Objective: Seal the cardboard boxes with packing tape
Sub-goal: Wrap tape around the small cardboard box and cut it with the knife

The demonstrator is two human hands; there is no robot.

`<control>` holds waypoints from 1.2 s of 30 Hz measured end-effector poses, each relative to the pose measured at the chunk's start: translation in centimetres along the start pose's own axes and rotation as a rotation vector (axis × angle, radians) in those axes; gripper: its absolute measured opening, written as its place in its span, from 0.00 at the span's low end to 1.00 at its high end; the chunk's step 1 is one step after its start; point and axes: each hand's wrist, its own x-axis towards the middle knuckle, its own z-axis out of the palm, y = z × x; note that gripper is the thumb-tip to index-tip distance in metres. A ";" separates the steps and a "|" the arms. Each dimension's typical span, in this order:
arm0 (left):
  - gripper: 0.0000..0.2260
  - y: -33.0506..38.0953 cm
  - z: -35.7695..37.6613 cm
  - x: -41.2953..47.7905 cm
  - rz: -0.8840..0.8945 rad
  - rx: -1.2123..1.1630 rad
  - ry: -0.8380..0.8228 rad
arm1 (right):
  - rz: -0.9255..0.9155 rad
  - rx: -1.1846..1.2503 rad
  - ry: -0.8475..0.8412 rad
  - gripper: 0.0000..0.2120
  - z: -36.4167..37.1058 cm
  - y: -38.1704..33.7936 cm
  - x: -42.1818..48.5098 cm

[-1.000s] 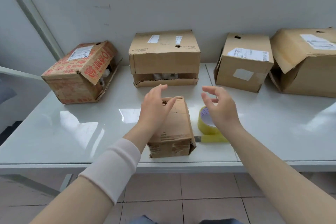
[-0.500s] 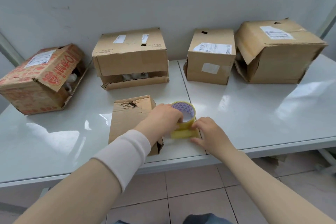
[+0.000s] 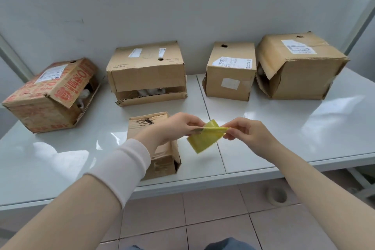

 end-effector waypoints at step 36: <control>0.06 -1.1 0.1 -7.1 -0.057 -0.991 0.325 | 0.377 0.361 0.437 0.06 6.7 -3.8 2.2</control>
